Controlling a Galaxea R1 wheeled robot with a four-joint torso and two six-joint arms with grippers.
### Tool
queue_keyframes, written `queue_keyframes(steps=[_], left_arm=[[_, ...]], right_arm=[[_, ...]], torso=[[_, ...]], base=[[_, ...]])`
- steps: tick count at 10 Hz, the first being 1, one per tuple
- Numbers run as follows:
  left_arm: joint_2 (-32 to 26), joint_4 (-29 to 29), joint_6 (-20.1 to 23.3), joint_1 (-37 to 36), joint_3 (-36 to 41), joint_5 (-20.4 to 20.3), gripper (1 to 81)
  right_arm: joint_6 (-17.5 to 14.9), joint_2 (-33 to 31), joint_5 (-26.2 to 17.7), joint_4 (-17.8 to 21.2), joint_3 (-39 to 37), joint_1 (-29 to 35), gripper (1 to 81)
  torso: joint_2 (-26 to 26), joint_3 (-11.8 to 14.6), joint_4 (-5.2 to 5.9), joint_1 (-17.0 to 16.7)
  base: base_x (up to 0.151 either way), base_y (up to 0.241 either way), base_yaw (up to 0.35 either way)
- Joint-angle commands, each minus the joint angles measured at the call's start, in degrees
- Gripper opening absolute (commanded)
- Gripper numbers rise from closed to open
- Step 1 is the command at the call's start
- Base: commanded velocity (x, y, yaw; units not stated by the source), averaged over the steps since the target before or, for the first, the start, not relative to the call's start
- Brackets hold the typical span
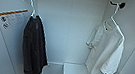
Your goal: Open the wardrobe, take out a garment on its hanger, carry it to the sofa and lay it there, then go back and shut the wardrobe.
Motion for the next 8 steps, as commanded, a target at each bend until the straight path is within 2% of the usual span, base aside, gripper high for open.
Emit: queue_keyframes(steps=[1, 4, 6, 7, 8], left_arm=[[0.2, 0.2, 0.2, -2.1, 0.0, 3.8, 81.1], [-0.1, 0.2, 0.3, -2.4, 0.0, 4.6, 81.1], [-1.7, 0.7, 0.5, -4.0, 2.4, 4.6, 81.1], [-3.8, 0.7, 0.4, -5.2, 5.8, 4.6, 81.1], [-5.5, 0.7, 0.3, -6.2, 8.8, 4.6, 81.1]], right_arm=[[-0.1, -0.1, -3.3, 0.3, 0.5, 1.5, 81.1], [-0.1, -0.5, -3.2, 0.0, 1.2, 1.2, 81.1], [-0.2, -2.6, -3.2, -0.3, 5.0, 0.8, 81.1], [-0.2, -4.7, -3.1, -0.4, 8.0, 0.6, 81.1], [-0.2, -6.0, -2.5, -0.4, 10.0, 0.4, 81.1]], torso=[[0.0, 0.0, 0.0, 0.0], [0.0, 0.0, 0.0, 0.0], [0.0, 0.0, 0.0, 0.0], [0.0, 0.0, -2.4, 0.0], [0.0, 0.0, -4.0, 0.0]], base=[[0.0, 0.0, 0.0], [0.0, 0.0, 0.0], [0.0, 0.0, 0.0], [0.0, 0.0, 0.0], [0.0, 0.0, 0.0]])
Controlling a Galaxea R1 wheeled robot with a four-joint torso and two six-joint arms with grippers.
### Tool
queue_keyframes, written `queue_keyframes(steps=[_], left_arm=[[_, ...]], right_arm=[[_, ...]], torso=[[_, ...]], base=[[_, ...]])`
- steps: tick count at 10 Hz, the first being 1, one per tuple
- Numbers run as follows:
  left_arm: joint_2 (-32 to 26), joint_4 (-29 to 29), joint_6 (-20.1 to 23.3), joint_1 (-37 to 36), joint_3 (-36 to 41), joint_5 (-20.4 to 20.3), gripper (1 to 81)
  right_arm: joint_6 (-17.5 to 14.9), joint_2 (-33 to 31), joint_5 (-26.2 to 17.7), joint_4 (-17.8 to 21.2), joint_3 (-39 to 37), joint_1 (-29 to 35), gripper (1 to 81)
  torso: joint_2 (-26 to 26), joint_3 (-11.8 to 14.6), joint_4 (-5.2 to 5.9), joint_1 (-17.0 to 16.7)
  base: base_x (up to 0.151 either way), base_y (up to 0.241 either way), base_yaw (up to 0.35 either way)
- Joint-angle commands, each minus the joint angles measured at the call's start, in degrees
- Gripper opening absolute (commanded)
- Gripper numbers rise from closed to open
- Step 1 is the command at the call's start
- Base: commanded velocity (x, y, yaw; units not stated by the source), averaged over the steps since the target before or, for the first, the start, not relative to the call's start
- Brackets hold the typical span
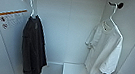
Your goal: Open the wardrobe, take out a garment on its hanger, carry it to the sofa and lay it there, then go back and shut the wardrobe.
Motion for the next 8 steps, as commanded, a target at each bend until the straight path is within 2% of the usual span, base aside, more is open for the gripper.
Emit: queue_keyframes(steps=[1, 3, 4, 5, 6, 7, 8], left_arm=[[-5.2, 0.4, 0.3, -6.2, 8.7, 3.5, 81.1], [-7.9, 0.4, 0.1, -10.0, 13.2, 6.8, 81.1], [-7.7, 0.3, 0.0, -11.7, 13.0, 8.0, 81.1], [-7.7, 0.3, -0.3, -13.6, 12.6, 8.1, 81.1], [-7.8, 0.1, -0.4, -15.6, 12.4, 8.1, 81.1], [-8.0, 0.0, -0.6, -17.9, 12.3, 8.7, 81.1], [-8.4, -0.2, -0.6, -20.5, 12.5, 11.1, 81.1]], right_arm=[[-0.2, -3.7, -1.9, -0.5, 5.2, 0.7, 81.1], [-0.2, -3.7, -0.7, -0.3, 5.2, 0.4, 81.1], [-0.2, -3.7, -0.7, -0.3, 5.2, 0.4, 81.1], [-0.1, -3.7, -0.7, -0.3, 5.1, 0.4, 81.1], [-0.1, -3.6, -0.7, -0.2, 4.9, 0.4, 81.1], [-0.1, -3.6, -0.7, 0.0, 4.6, 0.4, 81.1], [0.2, -3.6, -0.2, 0.1, 4.3, 0.3, 81.1]], torso=[[0.0, 0.0, -4.36, 0.0], [0.0, 0.0, -7.09, 0.0], [0.0, 0.0, -4.53, 0.0], [0.0, 0.0, -5.9, 0.0], [0.0, 0.0, -6.49, 0.0], [0.0, 0.0, -6.51, 0.0], [0.0, 0.0, -6.51, 0.0]], base=[[0.0, 0.0, 0.0], [0.0, 0.0, 0.0], [0.0, 0.0, 0.0], [0.0, 0.0, 0.0], [0.0, 0.0, 0.0], [0.0, 0.0, 0.0], [0.0, 0.0, 0.0]])
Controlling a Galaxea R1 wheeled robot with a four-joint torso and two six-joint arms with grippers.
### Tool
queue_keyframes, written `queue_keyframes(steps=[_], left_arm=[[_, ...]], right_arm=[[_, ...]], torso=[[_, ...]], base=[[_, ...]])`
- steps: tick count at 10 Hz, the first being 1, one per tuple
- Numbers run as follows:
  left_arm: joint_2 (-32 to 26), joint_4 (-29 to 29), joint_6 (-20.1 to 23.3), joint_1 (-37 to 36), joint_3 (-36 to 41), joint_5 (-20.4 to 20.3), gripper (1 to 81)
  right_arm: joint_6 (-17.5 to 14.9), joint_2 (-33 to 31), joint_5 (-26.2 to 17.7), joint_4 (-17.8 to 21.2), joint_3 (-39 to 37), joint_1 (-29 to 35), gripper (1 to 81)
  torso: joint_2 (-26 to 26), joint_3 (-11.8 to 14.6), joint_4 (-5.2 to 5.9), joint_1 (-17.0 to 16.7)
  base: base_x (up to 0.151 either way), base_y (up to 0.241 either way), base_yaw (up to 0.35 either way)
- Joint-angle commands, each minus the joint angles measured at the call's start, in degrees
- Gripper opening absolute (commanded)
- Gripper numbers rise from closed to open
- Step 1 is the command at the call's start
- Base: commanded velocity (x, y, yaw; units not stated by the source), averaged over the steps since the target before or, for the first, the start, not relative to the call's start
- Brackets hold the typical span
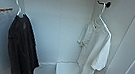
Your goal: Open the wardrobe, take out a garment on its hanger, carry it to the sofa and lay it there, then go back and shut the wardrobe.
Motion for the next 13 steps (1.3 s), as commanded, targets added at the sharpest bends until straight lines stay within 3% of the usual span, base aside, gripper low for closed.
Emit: queue_keyframes(steps=[1, 7, 13], left_arm=[[-1.7, -0.3, -0.3, -9.6, 0.4, 6.6, 81.1], [-4.6, -0.2, -0.7, -19.1, 11.5, 6.8, 81.1], [-5.3, -0.2, -4.9, -28.7, 18.7, 13.7, 81.1]], right_arm=[[0.1, -0.3, -1.9, 0.1, 0.1, 1.3, 81.1], [0.0, -0.2, -1.4, 0.1, -0.4, 1.5, 81.1], [0.1, -0.2, -1.4, 0.1, -1.1, 1.9, 81.1]], torso=[[0.0, 0.0, 0.0, 0.0], [0.0, 0.0, 0.0, 0.0], [0.0, 0.0, 0.0, 0.1]], base=[[0.0, 0.0, 0.0], [0.0, 0.0, 0.0], [0.0, 0.0, 0.0]])
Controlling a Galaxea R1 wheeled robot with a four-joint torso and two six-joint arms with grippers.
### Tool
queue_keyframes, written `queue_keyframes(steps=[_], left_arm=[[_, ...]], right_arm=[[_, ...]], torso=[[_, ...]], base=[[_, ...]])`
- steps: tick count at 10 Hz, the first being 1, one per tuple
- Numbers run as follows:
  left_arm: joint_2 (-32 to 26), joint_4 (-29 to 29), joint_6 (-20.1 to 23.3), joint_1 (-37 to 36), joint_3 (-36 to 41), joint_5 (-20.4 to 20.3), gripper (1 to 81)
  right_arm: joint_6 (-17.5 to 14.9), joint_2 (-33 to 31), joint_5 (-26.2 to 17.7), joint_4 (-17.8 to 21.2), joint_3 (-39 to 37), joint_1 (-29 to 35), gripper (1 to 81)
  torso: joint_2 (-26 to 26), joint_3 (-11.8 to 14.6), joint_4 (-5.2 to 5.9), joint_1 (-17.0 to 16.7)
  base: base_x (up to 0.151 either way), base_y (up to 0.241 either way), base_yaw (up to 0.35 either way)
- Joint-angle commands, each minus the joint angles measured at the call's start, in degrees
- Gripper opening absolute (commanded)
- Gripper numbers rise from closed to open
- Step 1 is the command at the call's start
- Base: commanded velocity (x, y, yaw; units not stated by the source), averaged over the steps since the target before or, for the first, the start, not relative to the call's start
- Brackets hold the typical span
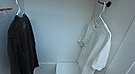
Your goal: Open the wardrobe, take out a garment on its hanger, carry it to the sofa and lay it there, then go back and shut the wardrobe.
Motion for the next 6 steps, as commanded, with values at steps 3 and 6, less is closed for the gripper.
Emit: queue_keyframes(steps=[3, 6], left_arm=[[-1.0, -0.2, -3.2, -13.2, 5.8, 6.7, 81.1], [-1.4, 0.0, -6.4, -19.8, 8.7, 11.3, 81.1]], right_arm=[[0.0, 0.1, -3.1, 0.0, -0.3, 2.0, 81.1], [0.1, 0.2, -3.1, 0.1, -0.9, 2.5, 81.1]], torso=[[0.0, 0.0, 0.0, 0.0], [0.0, 0.0, 0.0, 0.0]], base=[[0.0, 0.0, 0.0], [0.0, 0.0, 0.0]])
